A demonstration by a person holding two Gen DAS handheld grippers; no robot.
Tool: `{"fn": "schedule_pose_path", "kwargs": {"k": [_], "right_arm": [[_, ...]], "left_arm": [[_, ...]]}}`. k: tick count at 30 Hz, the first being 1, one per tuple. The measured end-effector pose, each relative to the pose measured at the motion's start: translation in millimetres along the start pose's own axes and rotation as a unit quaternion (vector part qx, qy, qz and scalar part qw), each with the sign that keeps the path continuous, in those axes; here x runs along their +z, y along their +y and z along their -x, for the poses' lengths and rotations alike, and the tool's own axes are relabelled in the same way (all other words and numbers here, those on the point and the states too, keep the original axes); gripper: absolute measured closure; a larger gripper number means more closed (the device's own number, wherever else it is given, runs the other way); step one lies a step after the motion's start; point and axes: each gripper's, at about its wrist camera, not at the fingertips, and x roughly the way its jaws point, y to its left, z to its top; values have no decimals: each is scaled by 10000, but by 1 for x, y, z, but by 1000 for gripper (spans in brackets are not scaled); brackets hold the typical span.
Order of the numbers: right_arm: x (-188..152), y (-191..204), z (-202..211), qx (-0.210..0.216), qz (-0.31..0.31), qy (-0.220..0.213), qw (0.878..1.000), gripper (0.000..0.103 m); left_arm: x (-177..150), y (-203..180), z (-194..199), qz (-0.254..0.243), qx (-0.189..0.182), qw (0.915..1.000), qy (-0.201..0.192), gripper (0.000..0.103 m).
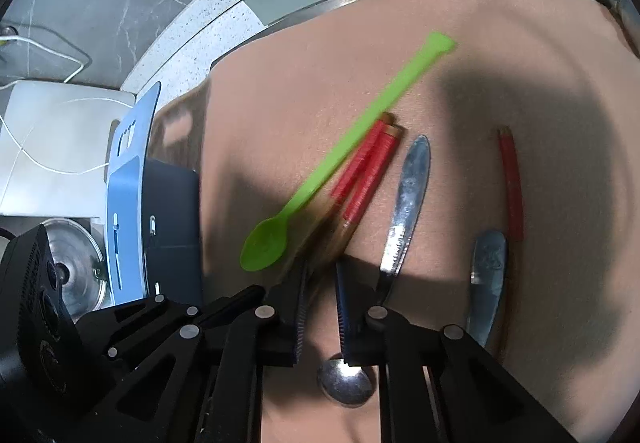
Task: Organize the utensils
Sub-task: 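Close the left gripper on one red-tipped chopstick while the right gripper grasps the other, then carry both chopsticks over the blue basket and lower them in upright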
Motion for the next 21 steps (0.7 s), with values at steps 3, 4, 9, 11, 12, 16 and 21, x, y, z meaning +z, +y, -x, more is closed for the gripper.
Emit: {"fn": "schedule_pose_path", "kwargs": {"k": [3,4,9,11,12,16,21], "right_arm": [[-2,-5,5,-51,83,52,9999,94],[-2,-4,4,-70,111,71,9999,95],[0,4,-1,-186,206,76,9996,94],[-1,5,0,-167,292,52,9994,94],[-1,1,1,-59,204,54,9998,95],[-3,-16,11,354,-153,76,9992,96],[-9,-28,35,723,-300,-105,9969,96]], "left_arm": [[-6,-4,2,-19,-80,10000,51,96],[-7,-6,3,-48,-25,10000,32,96],[6,-10,-2,65,33,9999,-119,95],[6,-10,-2,105,1,9998,-155,95],[6,-10,-1,123,-8,9998,-177,96],[-1,-10,5,287,-270,9988,-273,97],[-9,-10,19,469,-551,9963,-469,97]]}}
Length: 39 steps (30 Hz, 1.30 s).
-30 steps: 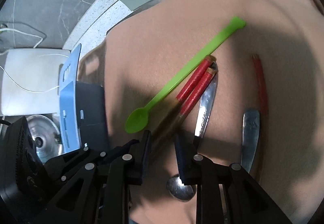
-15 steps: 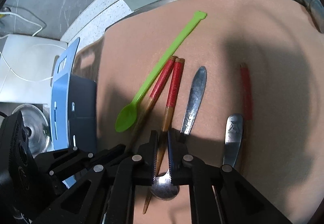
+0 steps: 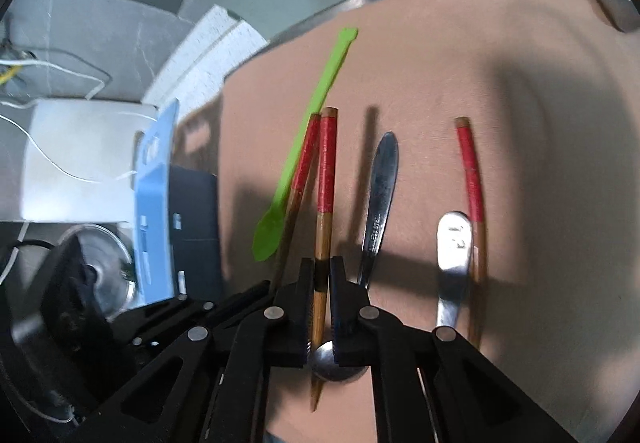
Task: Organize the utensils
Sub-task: 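Carry both chopsticks over the blue basket and lower them in upright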
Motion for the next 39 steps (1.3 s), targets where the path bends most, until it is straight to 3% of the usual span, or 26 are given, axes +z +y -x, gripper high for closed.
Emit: {"fn": "schedule_pose_path", "kwargs": {"k": [5,13,20,27,33,39], "right_arm": [[-3,-3,21,125,-18,-172,9998,96],[-3,19,46,241,230,-518,9981,96],[-1,53,55,575,419,-526,9961,96],[-9,109,20,815,758,-135,9937,96],[-17,158,-24,957,992,234,9902,96],[-25,193,-71,716,1221,464,9888,96]], "left_arm": [[6,-16,11,28,-102,9998,-175,97],[0,-3,44,144,-3,9986,-515,97],[-11,25,85,444,108,9944,-952,97],[-41,74,119,950,460,9876,-1164,97],[-65,119,124,1397,705,9815,-1102,97],[-77,155,111,1707,836,9776,-900,97]]}}
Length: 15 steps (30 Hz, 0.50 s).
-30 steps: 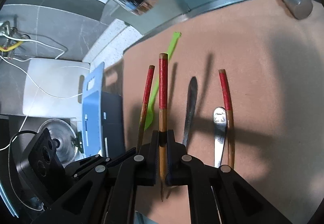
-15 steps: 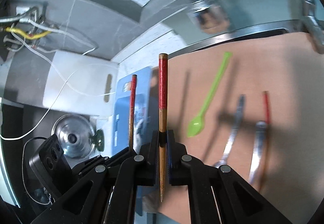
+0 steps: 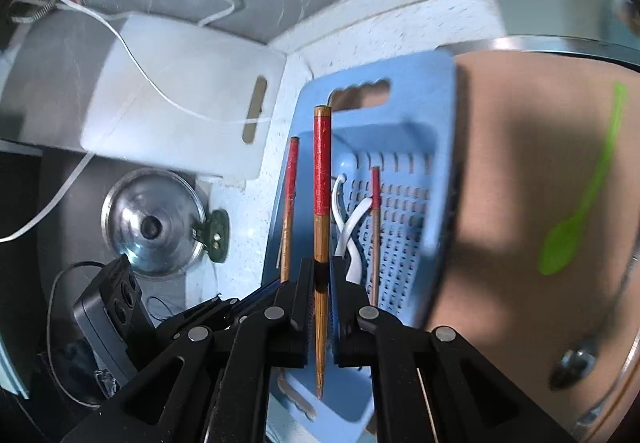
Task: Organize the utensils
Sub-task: 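Carry both chopsticks over the blue basket and lower them in upright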
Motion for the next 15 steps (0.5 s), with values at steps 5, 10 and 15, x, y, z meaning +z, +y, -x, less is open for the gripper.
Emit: {"fn": "schedule_pose_path", "kwargs": {"k": [5,10,15], "right_arm": [[0,11,-42,-387,195,206,9988,96],[1,9,-72,-800,294,356,9957,96],[5,1,-87,-1064,282,426,9930,96]], "left_arm": [[-1,16,-19,49,76,9998,155,97],[-1,23,-33,42,96,9995,298,97],[2,26,-41,94,88,9993,365,97]]}}
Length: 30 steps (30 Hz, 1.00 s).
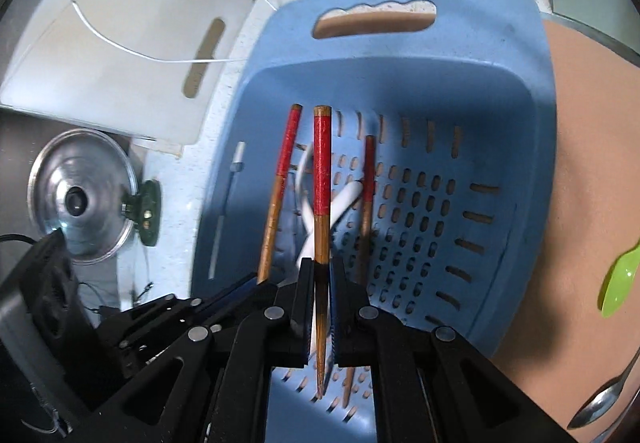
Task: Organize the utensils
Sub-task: 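Carry both chopsticks over the blue basket and lower them in upright, then open both grippers to release the chopsticks into the basket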
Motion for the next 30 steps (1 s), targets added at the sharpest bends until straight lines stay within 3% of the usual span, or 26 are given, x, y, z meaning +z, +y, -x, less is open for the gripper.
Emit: {"fn": "schedule_pose_path", "kwargs": {"k": [19,30], "right_arm": [[7,10,-14,-279,239,169,9992,96],[5,11,7,-240,401,15,9989,83]], "left_arm": [[12,-8,-17,-86,54,9999,131,97],[12,-7,-8,-42,174,9998,108,97]]}}
